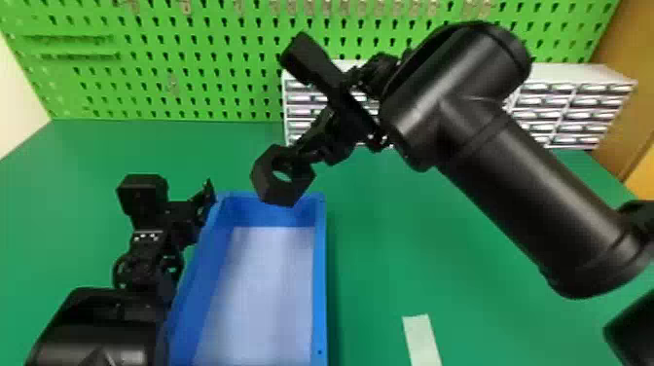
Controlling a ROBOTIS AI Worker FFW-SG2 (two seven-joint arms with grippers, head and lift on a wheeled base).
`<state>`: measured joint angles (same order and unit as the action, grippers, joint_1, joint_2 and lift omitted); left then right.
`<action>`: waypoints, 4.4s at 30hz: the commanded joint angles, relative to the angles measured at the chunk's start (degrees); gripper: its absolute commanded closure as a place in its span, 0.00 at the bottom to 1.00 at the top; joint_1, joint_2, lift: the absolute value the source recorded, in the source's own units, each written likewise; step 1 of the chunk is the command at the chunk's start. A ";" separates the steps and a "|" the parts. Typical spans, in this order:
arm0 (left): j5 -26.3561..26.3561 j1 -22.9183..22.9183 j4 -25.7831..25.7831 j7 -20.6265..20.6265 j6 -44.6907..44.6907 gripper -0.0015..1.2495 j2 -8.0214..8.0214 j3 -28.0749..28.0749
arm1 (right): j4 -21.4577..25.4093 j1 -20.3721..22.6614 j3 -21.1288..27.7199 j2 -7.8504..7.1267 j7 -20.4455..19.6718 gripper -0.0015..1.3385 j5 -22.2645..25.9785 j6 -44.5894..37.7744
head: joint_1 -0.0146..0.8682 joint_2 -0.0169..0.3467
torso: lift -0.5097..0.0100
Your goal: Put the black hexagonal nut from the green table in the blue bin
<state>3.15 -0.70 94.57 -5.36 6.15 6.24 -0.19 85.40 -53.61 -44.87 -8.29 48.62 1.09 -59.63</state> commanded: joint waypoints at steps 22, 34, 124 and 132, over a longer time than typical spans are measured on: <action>0.10 0.09 0.53 0.00 0.09 0.39 0.00 0.28 | -6.30 2.29 -10.06 0.82 -10.47 0.88 17.98 6.36 | 0.79 0.19 | 0.80; 0.10 0.18 0.53 0.00 0.18 0.39 0.00 0.28 | -7.53 2.37 -11.47 0.73 -11.53 0.68 19.13 6.89 | 0.79 0.19 | 0.80; 0.28 0.79 2.02 0.00 0.70 0.39 0.00 1.07 | -3.66 23.73 40.04 4.07 -11.88 0.29 4.80 20.16 | 0.79 0.19 | 0.80; 0.28 0.70 2.02 0.00 0.70 0.39 0.00 0.81 | -1.99 26.63 43.64 4.34 -14.69 0.29 2.43 24.21 | 0.79 0.19 | 0.80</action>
<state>3.43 0.09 96.59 -5.36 6.86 6.24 0.75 82.37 -28.44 -2.76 -4.17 35.00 4.56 -37.39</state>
